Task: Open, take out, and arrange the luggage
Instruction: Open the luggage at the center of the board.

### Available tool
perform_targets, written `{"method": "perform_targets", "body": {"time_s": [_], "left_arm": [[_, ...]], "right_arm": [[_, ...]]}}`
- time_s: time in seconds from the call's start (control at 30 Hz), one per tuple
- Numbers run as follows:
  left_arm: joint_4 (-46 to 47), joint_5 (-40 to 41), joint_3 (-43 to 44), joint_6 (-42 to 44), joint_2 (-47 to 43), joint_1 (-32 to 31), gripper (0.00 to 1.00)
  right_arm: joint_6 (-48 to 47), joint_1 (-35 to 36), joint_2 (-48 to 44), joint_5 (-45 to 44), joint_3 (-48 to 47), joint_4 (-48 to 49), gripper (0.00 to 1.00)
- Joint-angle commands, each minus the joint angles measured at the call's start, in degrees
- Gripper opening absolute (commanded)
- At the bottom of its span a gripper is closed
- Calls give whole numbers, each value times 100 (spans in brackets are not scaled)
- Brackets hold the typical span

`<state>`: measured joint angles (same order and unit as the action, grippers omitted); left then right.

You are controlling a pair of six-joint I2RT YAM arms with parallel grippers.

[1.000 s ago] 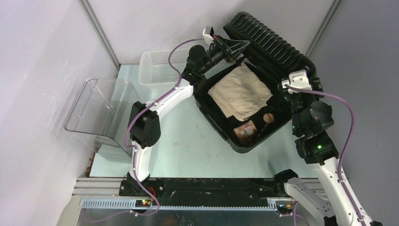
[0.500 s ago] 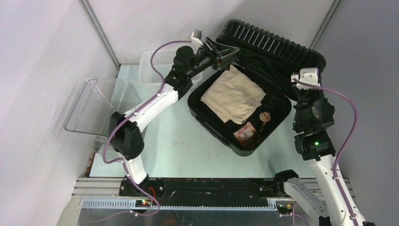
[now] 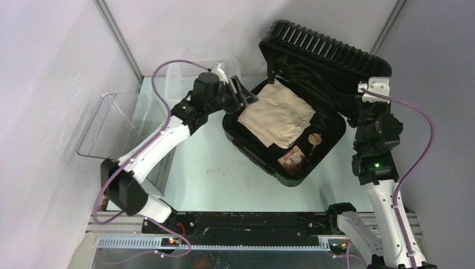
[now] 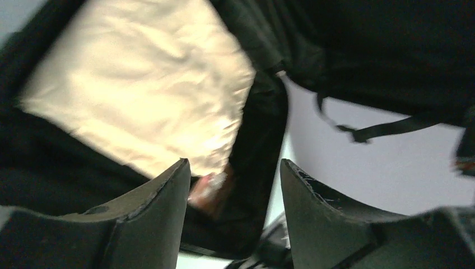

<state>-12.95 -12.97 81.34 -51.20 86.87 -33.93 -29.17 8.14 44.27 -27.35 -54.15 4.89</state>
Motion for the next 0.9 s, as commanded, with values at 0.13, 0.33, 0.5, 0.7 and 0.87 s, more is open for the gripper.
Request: {"method": "perform_targets", "body": {"time_s": [0.13,0.33,0.5,0.7,0.87], "left_arm": [[-1349,1024,-1084,1675,-1055,73,72],[-1271,832,-1432,1625,-723,114,73],[-998,716,-1495,1529,-379,169,73],[-759,792,-1353,1245,50,259,70],[-1013,1348,-1472,1170,102,282,73]], "right_arm": [[1296,-708,134,1228,-43,472,0],[1236,-926,183,1326,-43,465,0],[1151,-1103,250,1512,-43,511,0],[1347,-1282,340,1380,-43,882,0],[1308,-1369,402,1386,-43,871,0]]}}
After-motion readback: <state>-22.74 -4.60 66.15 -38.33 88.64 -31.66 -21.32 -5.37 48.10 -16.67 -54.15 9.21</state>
